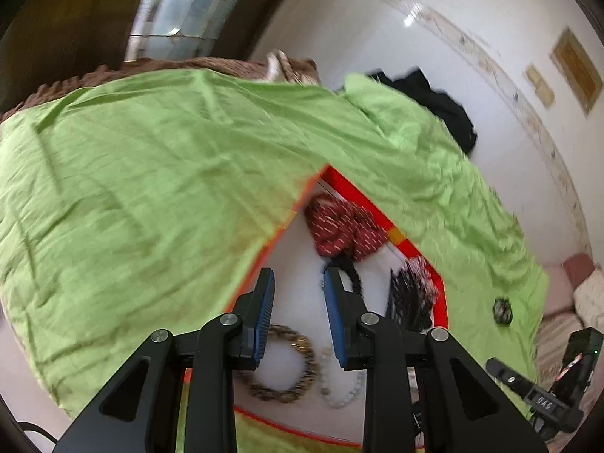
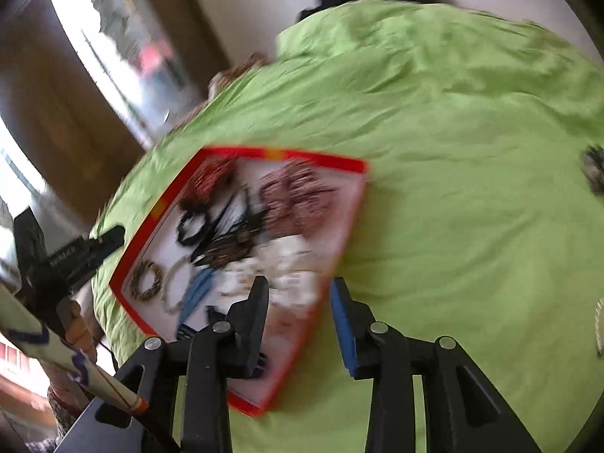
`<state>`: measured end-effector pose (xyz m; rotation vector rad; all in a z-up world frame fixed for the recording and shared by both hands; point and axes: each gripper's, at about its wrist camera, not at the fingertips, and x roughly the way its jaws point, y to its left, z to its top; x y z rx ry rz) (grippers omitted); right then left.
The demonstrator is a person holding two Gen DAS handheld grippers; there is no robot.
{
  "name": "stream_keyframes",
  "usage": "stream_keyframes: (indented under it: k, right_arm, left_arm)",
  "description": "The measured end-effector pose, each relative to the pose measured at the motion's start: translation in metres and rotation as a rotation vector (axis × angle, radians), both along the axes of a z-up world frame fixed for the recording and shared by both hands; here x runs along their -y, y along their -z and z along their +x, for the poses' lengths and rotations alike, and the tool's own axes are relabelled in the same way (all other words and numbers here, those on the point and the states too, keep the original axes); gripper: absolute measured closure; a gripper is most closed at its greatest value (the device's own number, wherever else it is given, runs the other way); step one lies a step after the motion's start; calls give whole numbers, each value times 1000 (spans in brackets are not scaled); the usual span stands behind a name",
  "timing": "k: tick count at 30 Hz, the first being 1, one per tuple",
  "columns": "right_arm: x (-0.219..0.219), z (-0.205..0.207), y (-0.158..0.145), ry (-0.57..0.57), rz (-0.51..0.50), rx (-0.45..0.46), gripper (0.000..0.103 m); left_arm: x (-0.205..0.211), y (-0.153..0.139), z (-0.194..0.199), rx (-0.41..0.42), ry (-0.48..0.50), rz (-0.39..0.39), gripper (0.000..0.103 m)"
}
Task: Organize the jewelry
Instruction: 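Move both tools back toward the dark sheer scrunchie and pearl bracelet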
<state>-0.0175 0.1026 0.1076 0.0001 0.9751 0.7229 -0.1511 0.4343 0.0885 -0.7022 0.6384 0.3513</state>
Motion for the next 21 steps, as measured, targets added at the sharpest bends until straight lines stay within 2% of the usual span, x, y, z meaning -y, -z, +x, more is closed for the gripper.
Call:
stream_keyframes:
  k: [5,7,8,12,14,15,16,17,19,21]
  right_arm:
    - [50,6,6,75,11,-17,66]
    - [68,8,11,96,34,-32,66]
    - [74,9,13,104,43,-40,66]
    - [94,13,27,130,62,-74,66]
    - [101,14,33,145,70,-84,66]
    - [104,15,35,152,74,-87,66]
    - [107,16,36,160,80,-88,66]
    - [110,16,37,167,84,-88,66]
    - [116,16,38,183,84,-79,66]
    - [123,15,39,199,82,-72,66]
  left_arm:
    - [15,-11,54,-93,116,56,75]
    - [20,-14,87,-157,165,132,63]
    - [23,-14,107,-195,204,181,63]
    - [34,-3,157,-321,326,301,63]
    - [37,7,172,-385,347,343,63]
    - [36,11,178,-420,344,365,71]
    - [33,14,182,-448,326,385,90]
    - [28,14,183,-461,304,387,97]
    - [14,5,180,-437,258,356,99]
    - [6,-9,173,-394,214,368,99]
